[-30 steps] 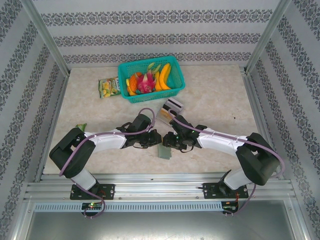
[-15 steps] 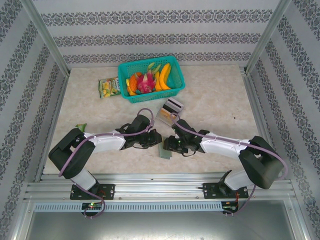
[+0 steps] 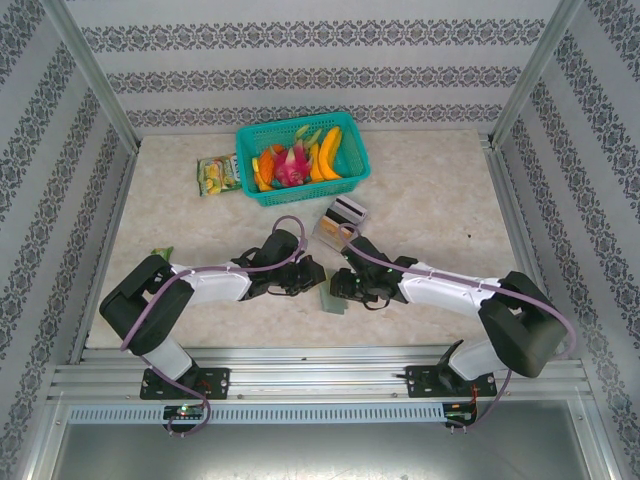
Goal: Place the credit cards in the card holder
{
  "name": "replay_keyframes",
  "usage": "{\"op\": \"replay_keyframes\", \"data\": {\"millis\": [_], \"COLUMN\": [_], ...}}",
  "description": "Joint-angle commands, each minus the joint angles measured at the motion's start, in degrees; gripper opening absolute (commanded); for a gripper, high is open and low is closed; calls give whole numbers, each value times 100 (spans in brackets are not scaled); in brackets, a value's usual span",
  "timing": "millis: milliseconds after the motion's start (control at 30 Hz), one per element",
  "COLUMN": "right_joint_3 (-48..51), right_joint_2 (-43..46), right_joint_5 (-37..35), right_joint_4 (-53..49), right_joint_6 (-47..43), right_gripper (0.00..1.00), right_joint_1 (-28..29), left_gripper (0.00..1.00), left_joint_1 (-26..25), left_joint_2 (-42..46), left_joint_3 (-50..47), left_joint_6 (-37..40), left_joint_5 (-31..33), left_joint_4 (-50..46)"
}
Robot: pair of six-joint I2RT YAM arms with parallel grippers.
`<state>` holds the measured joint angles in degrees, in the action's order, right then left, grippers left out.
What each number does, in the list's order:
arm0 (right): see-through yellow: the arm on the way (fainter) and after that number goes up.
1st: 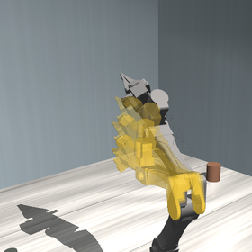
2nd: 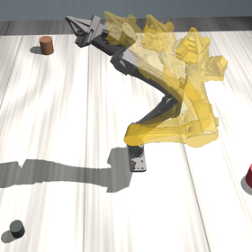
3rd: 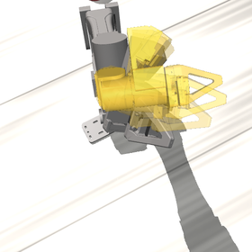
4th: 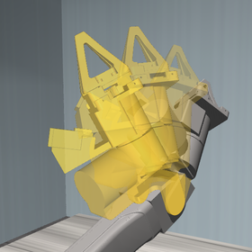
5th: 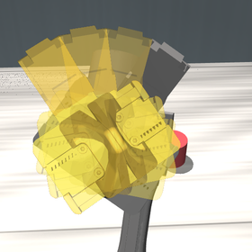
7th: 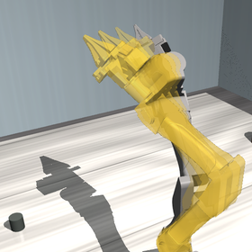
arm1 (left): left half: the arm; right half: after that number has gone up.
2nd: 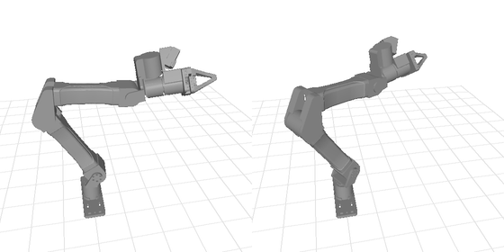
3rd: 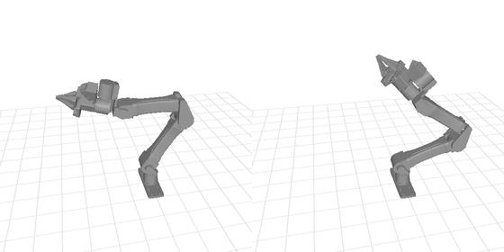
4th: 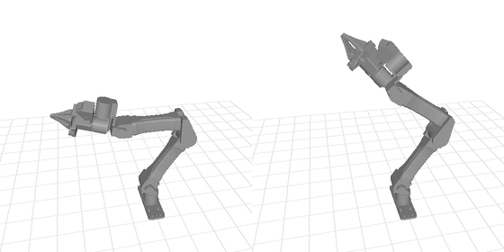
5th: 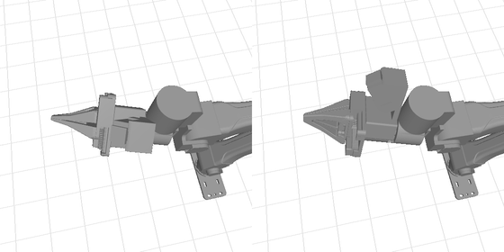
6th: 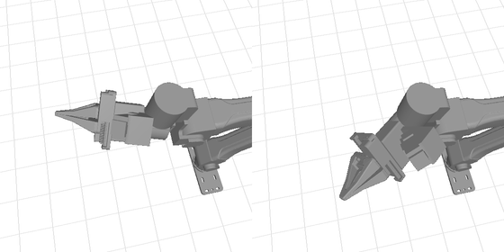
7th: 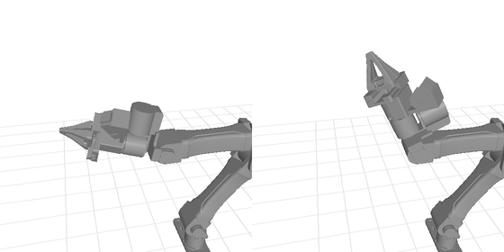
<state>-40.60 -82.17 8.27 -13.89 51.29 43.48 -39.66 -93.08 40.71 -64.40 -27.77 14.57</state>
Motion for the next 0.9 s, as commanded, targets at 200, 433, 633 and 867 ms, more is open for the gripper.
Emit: {"op": "replay_keyframes", "data": {"millis": [200, 433, 633, 867], "right_joint_3": [283, 146, -26, 19], "right_joint_2": [242, 234, 167, -77], "right_joint_5": [-704, -394, -38, 274], "right_joint_4": [-504, -565, -543, -366], "right_joint_6": [66, -150, -209, -155], "right_gripper": [35, 34, 34, 27], "right_joint_1": [-433, -490, -490, -546], "left_gripper": [7, 7, 8, 9], "left_joint_1": [22, 20, 20, 57], "left_joint_2": [140, 154, 123, 114], "left_joint_3": [121, 116, 206, 220], "left_joint_6": [137, 225, 281, 266], "left_joint_5": [-302, -239, -251, -246], "left_joint_4": [19, -110, -190, -151]}}
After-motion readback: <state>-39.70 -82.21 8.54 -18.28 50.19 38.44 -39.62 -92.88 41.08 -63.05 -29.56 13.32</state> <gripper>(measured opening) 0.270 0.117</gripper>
